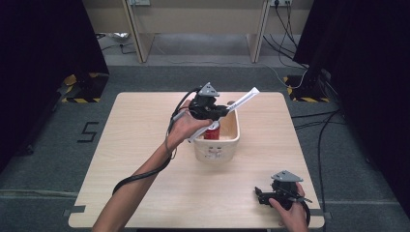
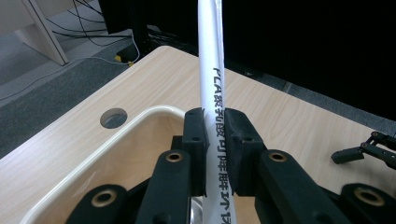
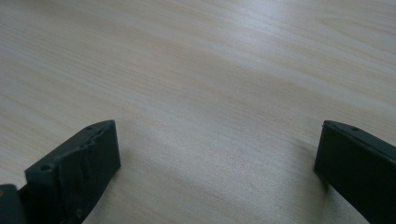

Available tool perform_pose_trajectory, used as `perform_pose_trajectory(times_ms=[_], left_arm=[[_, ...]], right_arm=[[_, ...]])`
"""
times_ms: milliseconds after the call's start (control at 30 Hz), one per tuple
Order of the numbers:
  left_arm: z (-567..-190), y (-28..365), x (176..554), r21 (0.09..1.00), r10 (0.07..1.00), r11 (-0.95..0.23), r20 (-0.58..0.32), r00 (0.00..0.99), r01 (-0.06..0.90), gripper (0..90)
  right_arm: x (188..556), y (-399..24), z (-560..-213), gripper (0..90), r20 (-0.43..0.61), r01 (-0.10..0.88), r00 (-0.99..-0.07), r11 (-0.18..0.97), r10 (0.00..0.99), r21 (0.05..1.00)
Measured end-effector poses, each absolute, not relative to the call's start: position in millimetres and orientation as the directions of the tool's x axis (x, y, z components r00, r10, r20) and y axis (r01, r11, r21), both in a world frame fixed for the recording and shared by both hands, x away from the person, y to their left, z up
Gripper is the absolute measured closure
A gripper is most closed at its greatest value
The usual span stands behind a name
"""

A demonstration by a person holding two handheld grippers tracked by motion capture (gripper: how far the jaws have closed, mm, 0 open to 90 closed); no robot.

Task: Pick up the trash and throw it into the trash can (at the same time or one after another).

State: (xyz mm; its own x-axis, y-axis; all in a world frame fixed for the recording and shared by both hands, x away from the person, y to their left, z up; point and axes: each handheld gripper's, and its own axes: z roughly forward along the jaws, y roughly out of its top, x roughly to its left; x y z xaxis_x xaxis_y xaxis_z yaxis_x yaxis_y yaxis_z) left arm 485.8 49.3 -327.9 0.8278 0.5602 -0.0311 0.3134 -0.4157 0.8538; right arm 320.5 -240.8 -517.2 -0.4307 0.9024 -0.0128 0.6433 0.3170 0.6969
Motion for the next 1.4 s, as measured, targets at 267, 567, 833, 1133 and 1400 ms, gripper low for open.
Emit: perform_pose_trajectory(times_ms=[267, 567, 833, 1133, 1400], left_arm=[[-325, 38, 494, 0.857, 0.562, -0.411, -0.029, 0.827, 0.309, 79.1], [-330, 29, 501, 0.860, 0.560, -0.410, -0.025, 0.828, 0.303, 79.1], [-337, 26, 506, 0.859, 0.565, -0.408, -0.029, 0.825, 0.310, 79.0], [-342, 18, 509, 0.859, 0.547, -0.416, -0.027, 0.837, 0.299, 78.9], [-347, 15, 508, 0.862, 0.531, -0.420, -0.021, 0.847, 0.285, 78.9]], right_arm=[[321, -239, -517, 0.2, -0.010, 0.643, -0.433, 0.316, 0.902, 0.697], [321, -239, -517, 0.2, -0.009, 0.643, -0.435, 0.318, 0.900, 0.697], [321, -239, -517, 0.2, -0.011, 0.640, -0.438, 0.321, 0.899, 0.698], [321, -238, -517, 0.2, -0.011, 0.641, -0.438, 0.321, 0.899, 0.697], [322, -239, -517, 0.5, -0.009, 0.641, -0.440, 0.321, 0.898, 0.698]])
